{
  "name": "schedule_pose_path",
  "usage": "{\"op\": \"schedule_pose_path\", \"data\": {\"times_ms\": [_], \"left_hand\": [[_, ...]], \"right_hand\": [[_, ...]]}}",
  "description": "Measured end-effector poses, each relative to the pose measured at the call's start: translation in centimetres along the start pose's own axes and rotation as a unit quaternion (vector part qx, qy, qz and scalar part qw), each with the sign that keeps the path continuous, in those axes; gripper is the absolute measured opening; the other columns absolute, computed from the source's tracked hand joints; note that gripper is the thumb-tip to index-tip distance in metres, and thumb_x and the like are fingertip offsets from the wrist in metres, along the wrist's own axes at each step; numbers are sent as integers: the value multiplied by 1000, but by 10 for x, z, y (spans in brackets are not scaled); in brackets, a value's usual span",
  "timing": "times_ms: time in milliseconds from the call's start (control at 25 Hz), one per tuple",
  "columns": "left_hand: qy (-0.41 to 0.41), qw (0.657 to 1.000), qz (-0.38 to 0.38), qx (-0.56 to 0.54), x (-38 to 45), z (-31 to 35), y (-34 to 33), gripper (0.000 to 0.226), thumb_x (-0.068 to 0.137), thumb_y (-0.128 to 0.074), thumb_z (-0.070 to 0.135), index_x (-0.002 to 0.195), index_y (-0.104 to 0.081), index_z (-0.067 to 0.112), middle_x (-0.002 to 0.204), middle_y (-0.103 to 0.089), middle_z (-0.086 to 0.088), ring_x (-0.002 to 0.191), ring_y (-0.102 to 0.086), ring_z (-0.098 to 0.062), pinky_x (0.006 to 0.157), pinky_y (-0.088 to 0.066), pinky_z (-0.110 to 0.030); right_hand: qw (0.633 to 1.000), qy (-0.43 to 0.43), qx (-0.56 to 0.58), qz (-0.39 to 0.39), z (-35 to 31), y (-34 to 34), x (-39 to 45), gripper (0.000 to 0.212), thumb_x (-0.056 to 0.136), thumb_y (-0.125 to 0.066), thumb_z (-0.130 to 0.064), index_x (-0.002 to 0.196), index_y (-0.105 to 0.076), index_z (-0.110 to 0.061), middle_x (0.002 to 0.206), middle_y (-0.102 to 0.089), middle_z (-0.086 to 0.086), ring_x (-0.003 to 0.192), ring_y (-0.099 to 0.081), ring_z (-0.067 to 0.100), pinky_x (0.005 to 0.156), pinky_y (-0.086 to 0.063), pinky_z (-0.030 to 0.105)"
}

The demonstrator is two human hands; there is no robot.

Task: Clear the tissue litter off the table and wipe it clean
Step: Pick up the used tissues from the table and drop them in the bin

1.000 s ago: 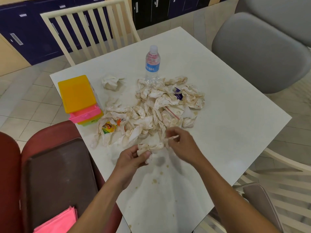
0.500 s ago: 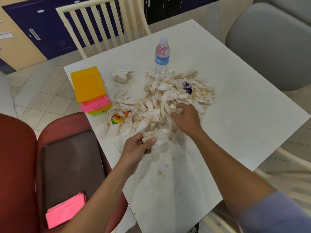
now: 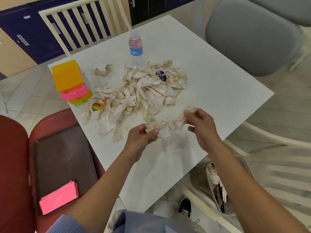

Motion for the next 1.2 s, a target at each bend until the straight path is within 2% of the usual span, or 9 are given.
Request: {"op": "schedule_pose_path", "data": {"times_ms": [160,280,360,480,640,720,800,1040,1200], "left_hand": [[8,997,-54,54,-19,-30,-58,25,85,-70,4,109,-65,-2,99,-72,-15,88,-69,-19,85,-57,-30],[20,992,-94,87,-36,-56,-112,19,84,-71,3,102,-68,2,93,-73,-10,81,-70,-15,79,-58,-27],[28,987,-111,110,-49,-73,-144,15,83,-72,2,96,-69,6,90,-74,-8,81,-69,-15,77,-58,-27],[32,980,-104,168,-61,-103,-178,13,80,-76,5,92,-70,7,91,-74,-11,82,-69,-18,79,-59,-36],[29,958,-83,272,-65,-145,-209,18,76,-81,20,88,-68,16,87,-73,-6,83,-70,-21,84,-58,-45],[20,942,-92,322,-67,-159,-218,32,75,-81,32,101,-66,20,96,-69,-2,91,-67,-18,89,-55,-41],[7,929,-83,361,-67,-163,-220,42,78,-76,39,114,-64,22,106,-63,1,101,-61,-14,94,-50,-36],[-10,937,-28,348,-64,-125,-191,4,84,-68,29,86,-69,27,87,-69,7,82,-65,-9,72,-51,-24],[-12,955,23,296,-55,-89,-135,2,83,-68,26,84,-69,27,86,-71,6,80,-68,-13,73,-54,-27]], "right_hand": [[991,-82,-16,107,74,113,-41,8,88,-66,-18,96,-68,-16,88,-68,6,69,-62,14,58,-46,27],[968,-148,-33,198,127,198,-77,9,88,-66,-17,96,-67,-14,87,-68,8,69,-60,16,57,-47,27],[958,-181,-33,220,154,229,-99,14,88,-67,-18,98,-66,-8,83,-67,8,69,-61,17,59,-49,26],[964,-207,11,167,178,234,-112,14,90,-65,-19,95,-67,-7,77,-66,8,72,-63,20,68,-56,30],[969,-194,-37,148,184,248,-120,8,91,-62,-14,94,-69,-10,80,-68,9,74,-64,21,79,-57,43],[970,-184,-64,148,180,257,-126,8,90,-62,-11,88,-66,-18,81,-68,7,72,-63,19,78,-56,40],[972,-172,-80,140,173,265,-128,7,91,-61,-13,94,-66,-18,86,-69,7,72,-64,17,72,-56,33],[979,-125,-133,96,139,240,-103,18,91,-59,-18,107,-66,-18,92,-70,2,77,-67,13,68,-54,29],[981,-76,-177,11,96,166,-73,19,93,-56,-17,107,-66,-23,96,-68,-1,89,-66,15,70,-52,26]]}}
Point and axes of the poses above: each hand's wrist, its own x-axis towards the middle knuckle, its own y-axis out of the back of the hand, z = x × y, the point moved 7 cm from there along x, towards the middle knuckle
